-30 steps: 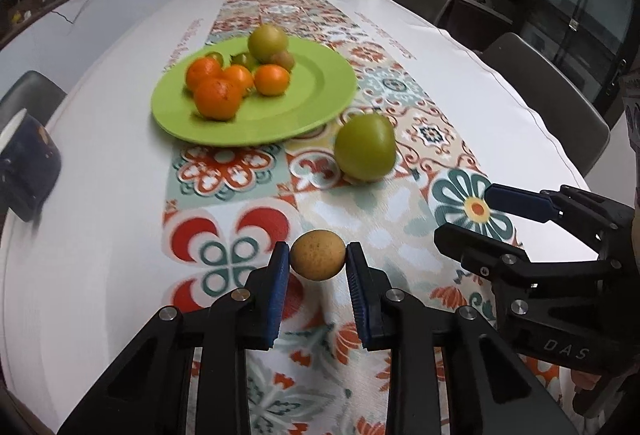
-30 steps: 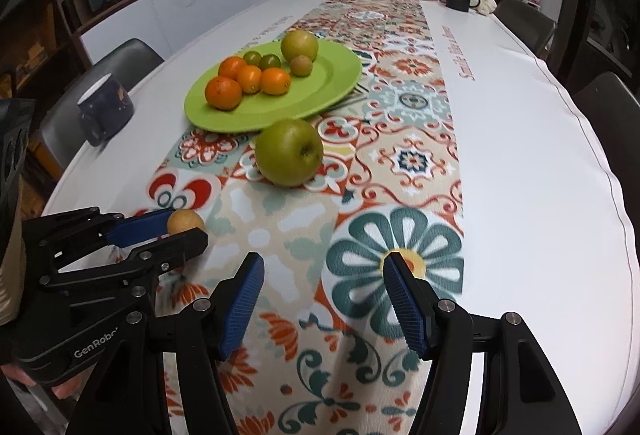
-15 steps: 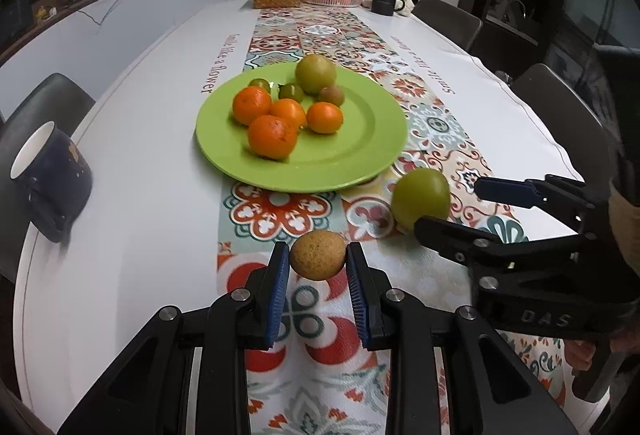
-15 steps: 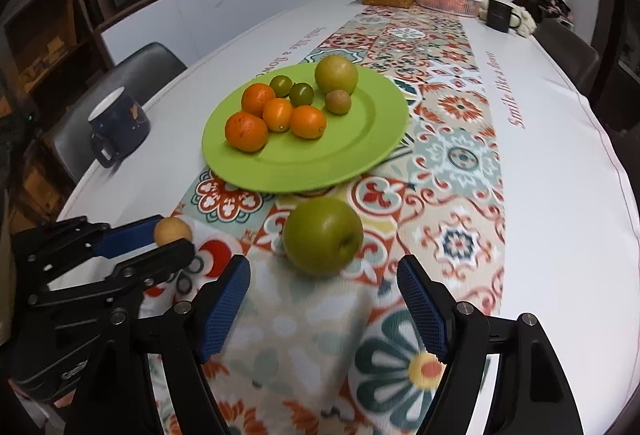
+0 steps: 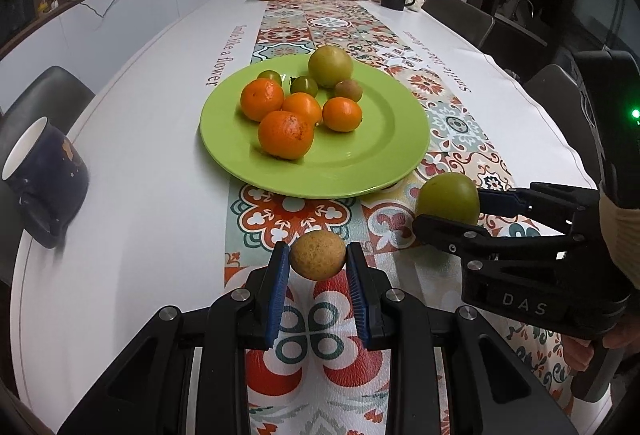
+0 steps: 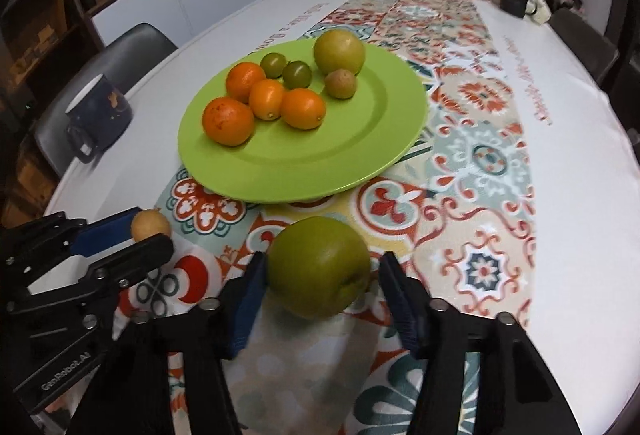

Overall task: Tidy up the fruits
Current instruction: 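Grasp a brown kiwi with the left tool while the right tool grasps the green pear, then carry the kiwi and green pear over the green plate with both tools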

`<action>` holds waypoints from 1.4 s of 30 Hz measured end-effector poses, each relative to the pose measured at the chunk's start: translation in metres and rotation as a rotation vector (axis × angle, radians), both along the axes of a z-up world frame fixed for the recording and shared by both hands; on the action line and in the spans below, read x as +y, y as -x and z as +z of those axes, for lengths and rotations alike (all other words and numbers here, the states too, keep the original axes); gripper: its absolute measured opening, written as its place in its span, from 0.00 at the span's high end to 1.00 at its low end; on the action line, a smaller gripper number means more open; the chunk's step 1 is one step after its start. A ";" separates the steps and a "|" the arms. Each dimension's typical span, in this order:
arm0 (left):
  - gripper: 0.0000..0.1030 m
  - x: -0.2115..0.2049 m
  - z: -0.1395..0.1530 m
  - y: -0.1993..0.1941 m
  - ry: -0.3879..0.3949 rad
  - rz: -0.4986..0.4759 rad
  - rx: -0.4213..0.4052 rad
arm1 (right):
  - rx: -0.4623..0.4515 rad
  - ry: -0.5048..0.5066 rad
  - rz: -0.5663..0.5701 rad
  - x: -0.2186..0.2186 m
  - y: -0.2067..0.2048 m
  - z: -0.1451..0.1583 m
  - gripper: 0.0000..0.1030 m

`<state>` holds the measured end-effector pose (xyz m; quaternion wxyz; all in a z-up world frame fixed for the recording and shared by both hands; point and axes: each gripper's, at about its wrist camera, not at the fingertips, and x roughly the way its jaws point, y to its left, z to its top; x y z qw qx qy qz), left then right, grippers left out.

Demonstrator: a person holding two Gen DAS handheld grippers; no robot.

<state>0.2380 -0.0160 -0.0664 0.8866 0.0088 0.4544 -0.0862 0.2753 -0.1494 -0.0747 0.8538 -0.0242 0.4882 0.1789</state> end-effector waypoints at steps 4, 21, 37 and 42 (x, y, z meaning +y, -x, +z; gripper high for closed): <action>0.72 0.000 0.000 0.001 -0.001 0.001 -0.004 | -0.012 0.004 -0.007 0.001 0.002 -0.001 0.50; 0.72 0.005 0.040 -0.003 0.023 -0.017 -0.092 | -0.125 -0.030 -0.016 -0.001 0.010 0.045 0.50; 0.72 0.000 0.064 -0.074 0.009 -0.062 -0.151 | -0.149 0.004 0.001 0.000 -0.045 0.060 0.50; 0.72 -0.002 0.053 -0.096 -0.004 -0.084 -0.130 | -0.146 0.024 0.013 0.004 -0.064 0.053 0.50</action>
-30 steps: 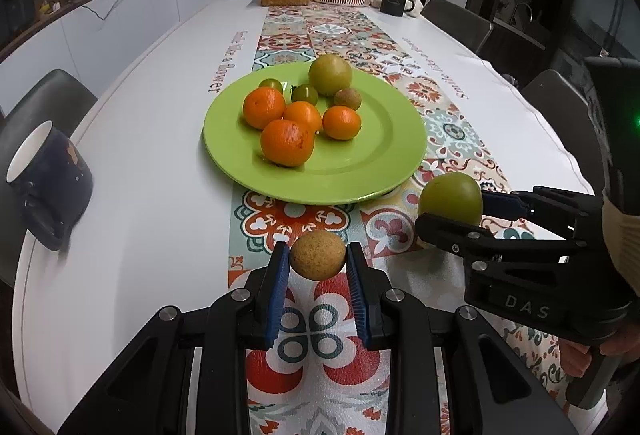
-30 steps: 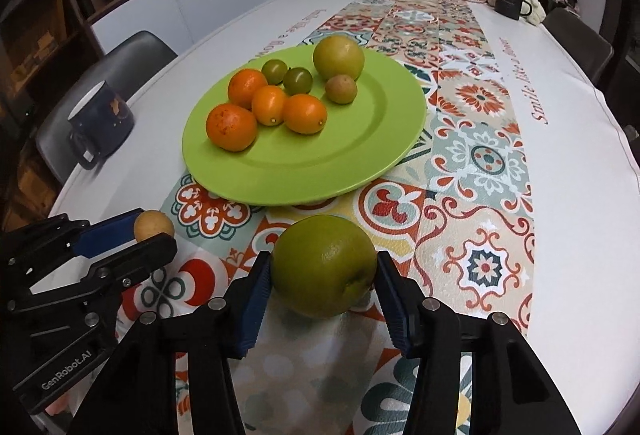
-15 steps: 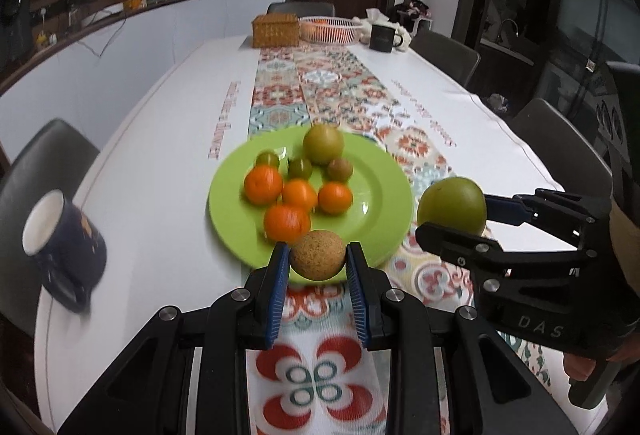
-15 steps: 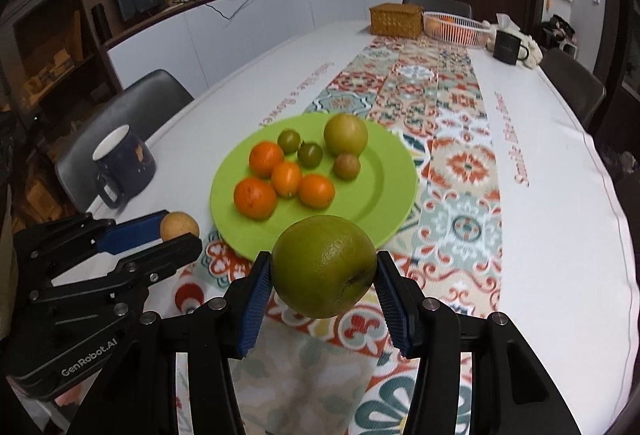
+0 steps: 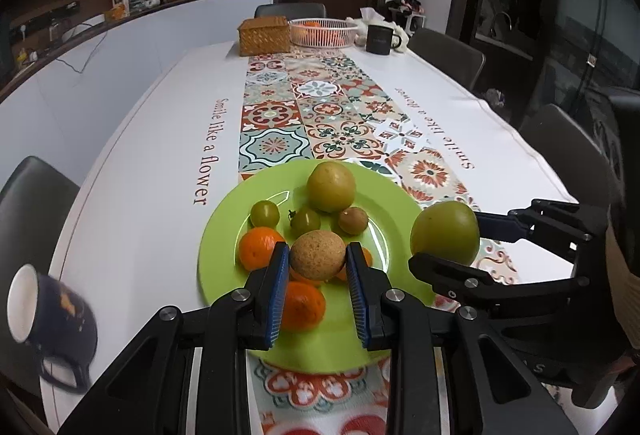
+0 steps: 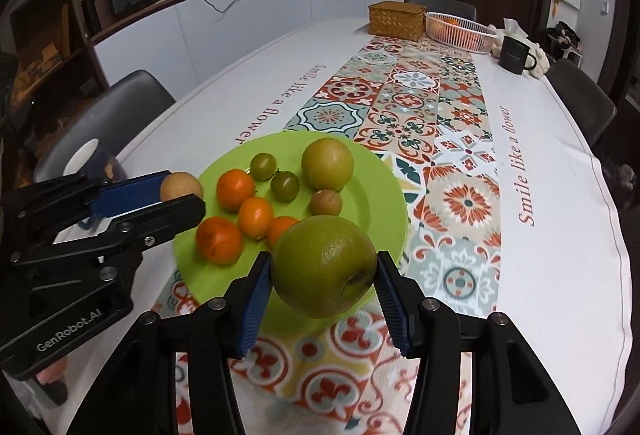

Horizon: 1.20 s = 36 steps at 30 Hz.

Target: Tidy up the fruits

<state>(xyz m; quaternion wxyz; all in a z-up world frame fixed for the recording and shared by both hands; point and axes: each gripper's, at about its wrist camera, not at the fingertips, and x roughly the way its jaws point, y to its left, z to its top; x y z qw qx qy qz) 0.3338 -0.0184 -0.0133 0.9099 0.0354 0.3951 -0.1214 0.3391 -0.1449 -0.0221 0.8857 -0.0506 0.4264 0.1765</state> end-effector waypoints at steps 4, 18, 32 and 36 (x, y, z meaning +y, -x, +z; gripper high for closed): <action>0.72 -0.001 -0.011 -0.022 0.004 -0.012 0.030 | 0.011 0.013 0.008 0.002 -0.012 -0.008 0.50; 0.56 -0.005 -0.032 -0.044 -0.054 0.000 0.041 | 0.056 0.012 0.024 0.005 -0.035 -0.036 0.45; 0.46 0.016 0.003 0.026 -0.041 0.112 -0.040 | -0.056 -0.029 -0.053 -0.010 0.010 -0.001 0.35; 0.42 0.015 0.020 0.052 -0.034 0.124 -0.080 | -0.116 -0.044 -0.095 -0.017 0.038 0.019 0.30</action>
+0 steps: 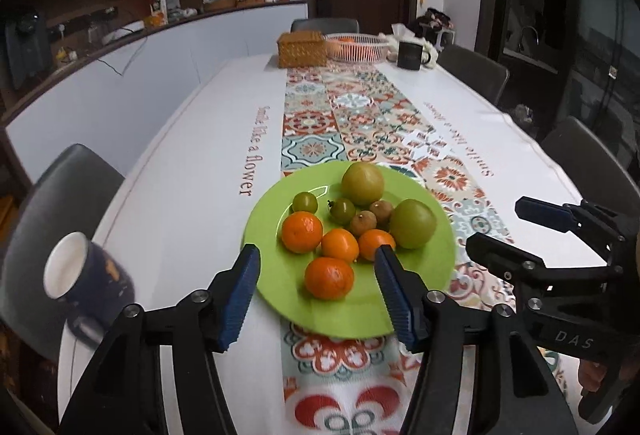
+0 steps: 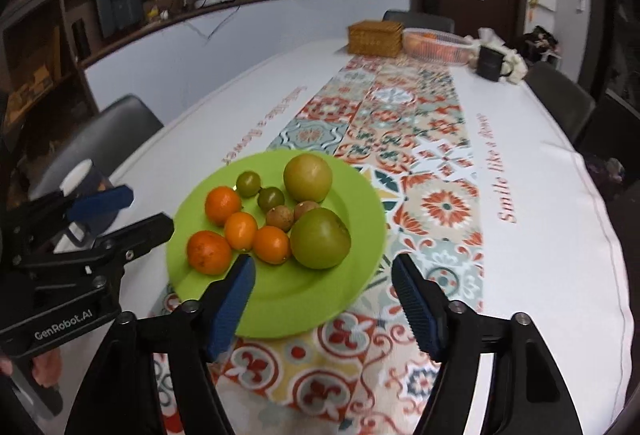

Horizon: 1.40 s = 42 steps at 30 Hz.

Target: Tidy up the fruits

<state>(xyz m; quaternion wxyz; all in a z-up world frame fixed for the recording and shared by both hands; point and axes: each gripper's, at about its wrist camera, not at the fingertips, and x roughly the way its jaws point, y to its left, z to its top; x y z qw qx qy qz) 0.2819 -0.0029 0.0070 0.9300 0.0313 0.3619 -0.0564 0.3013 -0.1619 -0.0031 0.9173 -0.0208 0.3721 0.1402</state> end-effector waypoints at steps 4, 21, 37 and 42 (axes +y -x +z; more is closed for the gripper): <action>0.39 0.000 0.017 0.025 0.014 0.005 -0.035 | -0.055 0.002 -0.028 -0.003 0.032 0.020 0.27; 0.09 -0.011 0.052 0.151 -0.050 0.037 -0.170 | -0.175 -0.009 -0.129 -0.025 0.158 0.056 0.14; 0.01 -0.013 0.043 0.231 -0.051 0.056 -0.207 | -0.237 0.000 -0.172 -0.033 0.248 0.049 0.11; 0.00 -0.015 0.043 0.242 -0.053 0.056 -0.220 | -0.233 -0.011 -0.171 -0.033 0.255 0.046 0.10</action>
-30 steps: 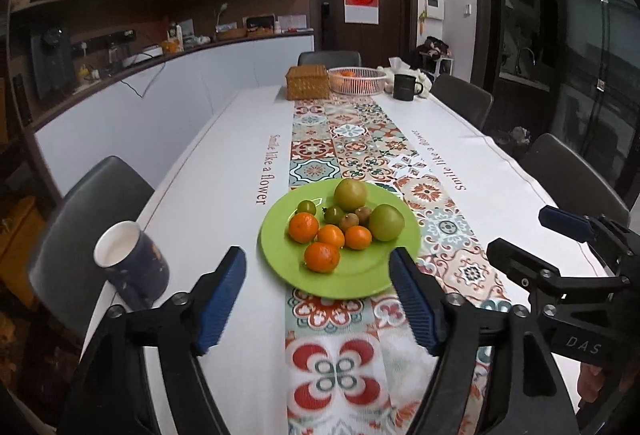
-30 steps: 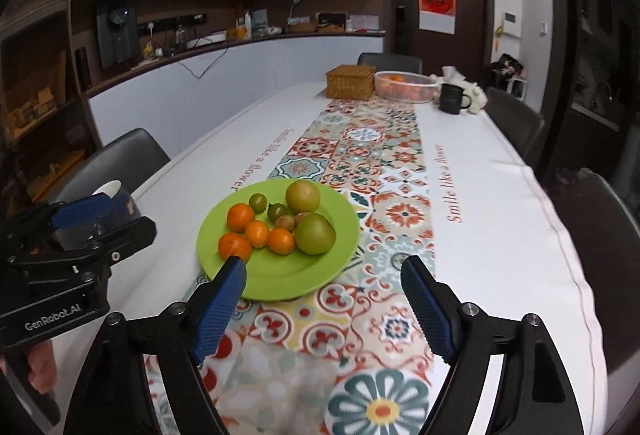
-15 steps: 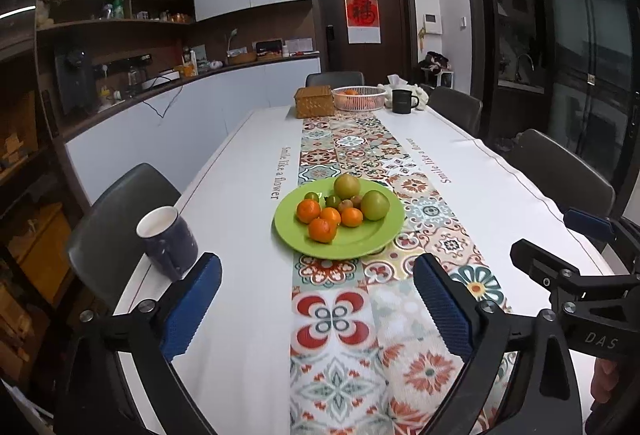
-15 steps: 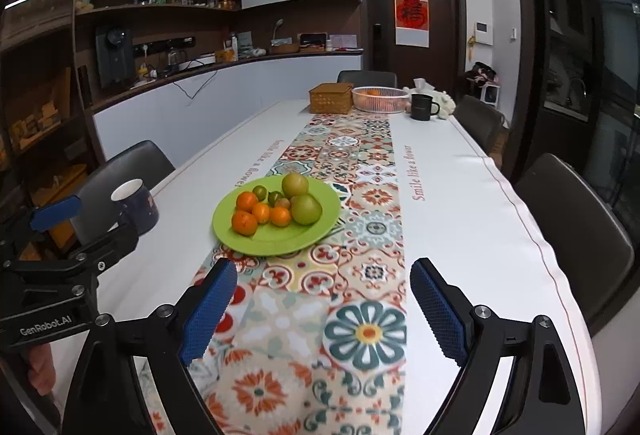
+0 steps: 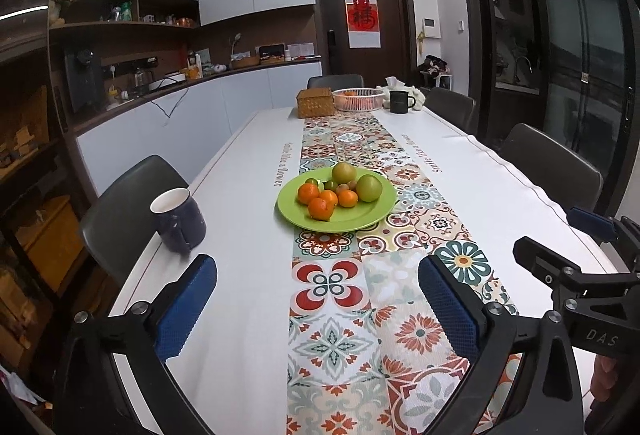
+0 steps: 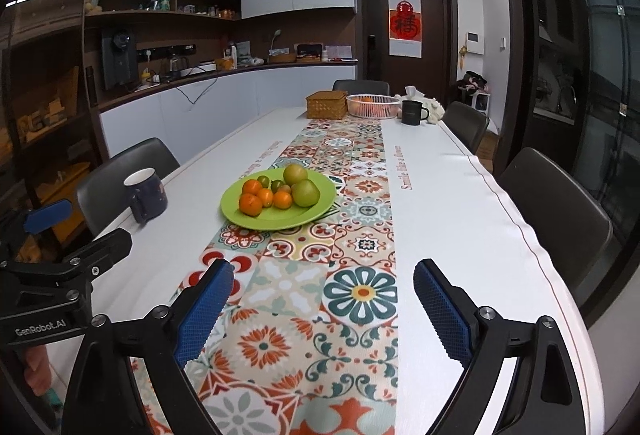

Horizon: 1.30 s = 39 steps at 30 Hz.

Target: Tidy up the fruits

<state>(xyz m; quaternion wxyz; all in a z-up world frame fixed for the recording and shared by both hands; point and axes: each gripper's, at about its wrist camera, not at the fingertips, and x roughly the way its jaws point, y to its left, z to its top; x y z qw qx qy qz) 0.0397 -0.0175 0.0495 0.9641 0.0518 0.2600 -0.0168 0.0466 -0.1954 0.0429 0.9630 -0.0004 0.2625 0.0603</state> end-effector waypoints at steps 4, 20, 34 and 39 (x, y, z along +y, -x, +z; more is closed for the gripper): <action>0.00 0.000 -0.001 0.004 -0.001 0.001 -0.006 | 0.010 -0.013 0.001 -0.001 0.003 -0.004 0.10; 0.00 0.001 -0.002 0.009 0.004 0.004 0.001 | 0.027 -0.016 -0.001 -0.002 0.007 -0.012 0.11; 0.00 0.001 -0.003 0.009 0.009 0.003 0.003 | 0.045 -0.016 0.001 -0.001 0.007 -0.017 0.10; 0.00 0.001 -0.003 0.011 0.012 0.010 0.006 | 0.048 -0.014 0.002 -0.001 0.006 -0.017 0.10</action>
